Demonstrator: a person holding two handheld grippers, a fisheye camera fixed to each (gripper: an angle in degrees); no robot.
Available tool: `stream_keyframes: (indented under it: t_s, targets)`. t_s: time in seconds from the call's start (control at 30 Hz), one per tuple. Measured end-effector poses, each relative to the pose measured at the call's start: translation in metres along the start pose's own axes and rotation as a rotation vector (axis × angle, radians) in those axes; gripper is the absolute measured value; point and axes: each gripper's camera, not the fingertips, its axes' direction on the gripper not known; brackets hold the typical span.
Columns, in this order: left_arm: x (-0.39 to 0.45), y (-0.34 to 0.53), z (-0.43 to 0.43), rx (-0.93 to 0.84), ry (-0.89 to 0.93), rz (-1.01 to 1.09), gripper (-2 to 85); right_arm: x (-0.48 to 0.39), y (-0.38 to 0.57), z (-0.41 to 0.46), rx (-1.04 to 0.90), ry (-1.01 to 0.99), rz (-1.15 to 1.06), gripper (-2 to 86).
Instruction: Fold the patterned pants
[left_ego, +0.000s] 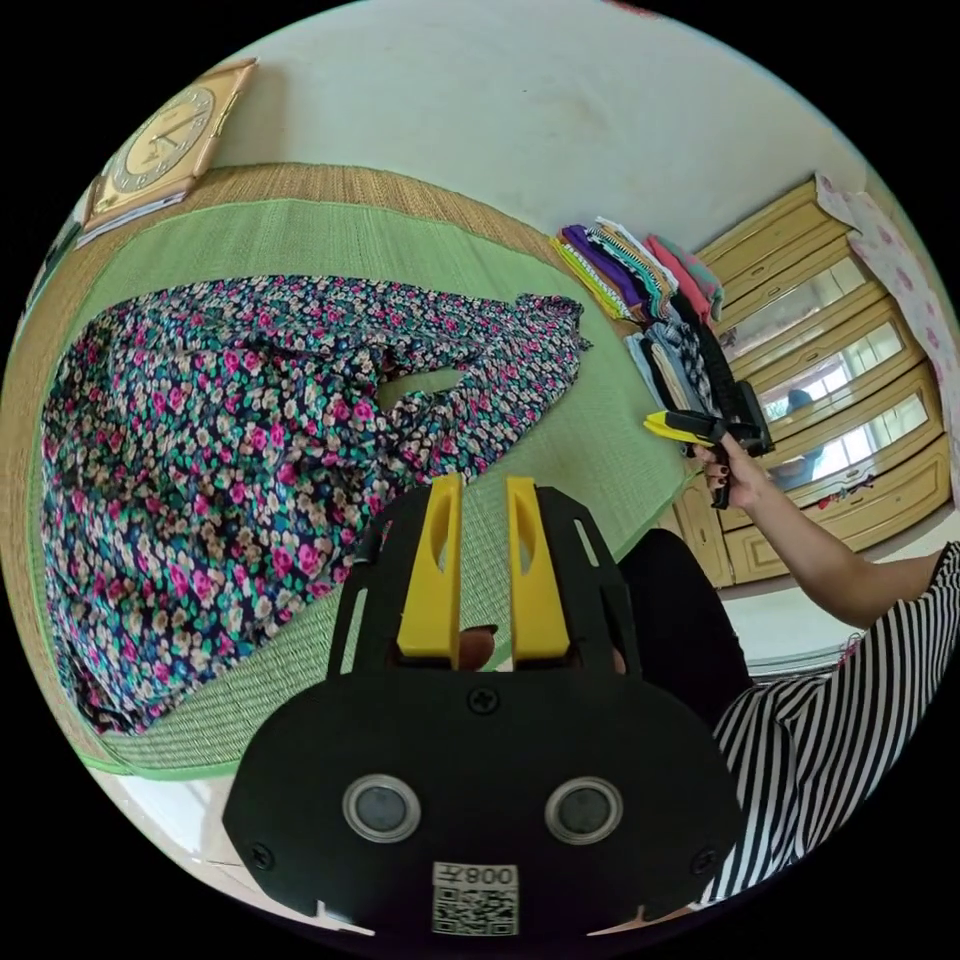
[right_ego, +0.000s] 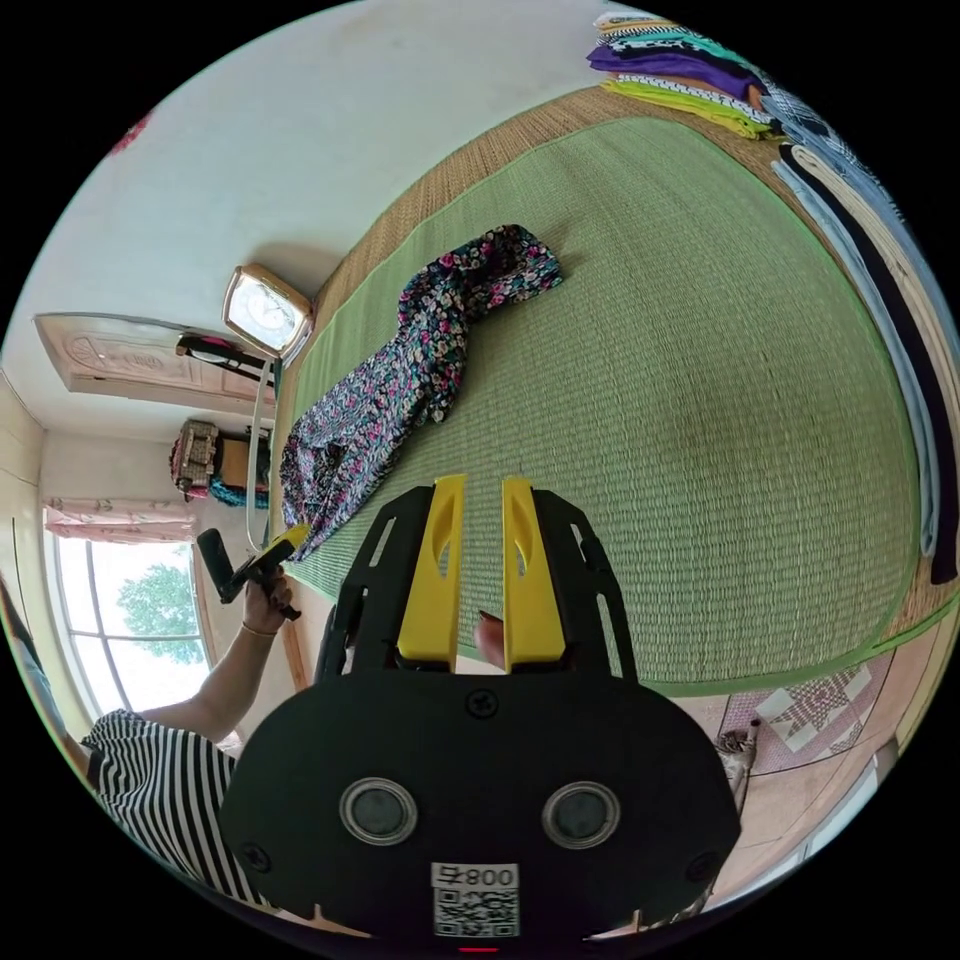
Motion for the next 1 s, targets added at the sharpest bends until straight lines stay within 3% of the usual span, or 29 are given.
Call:
stream_keyframes:
  t_s: [0.33, 1.0]
  targets:
    - [0.039, -0.051, 0.072, -0.228, -0.240, 0.100, 1.6, 0.030, 0.002, -0.019, 0.005, -0.049, 0.012, 7.0]
    - [0.127, -0.032, 0.086, -0.178, 0.012, 0.072, 0.4, 0.067, 0.042, -0.064, 0.079, -0.225, -0.007, 6.5]
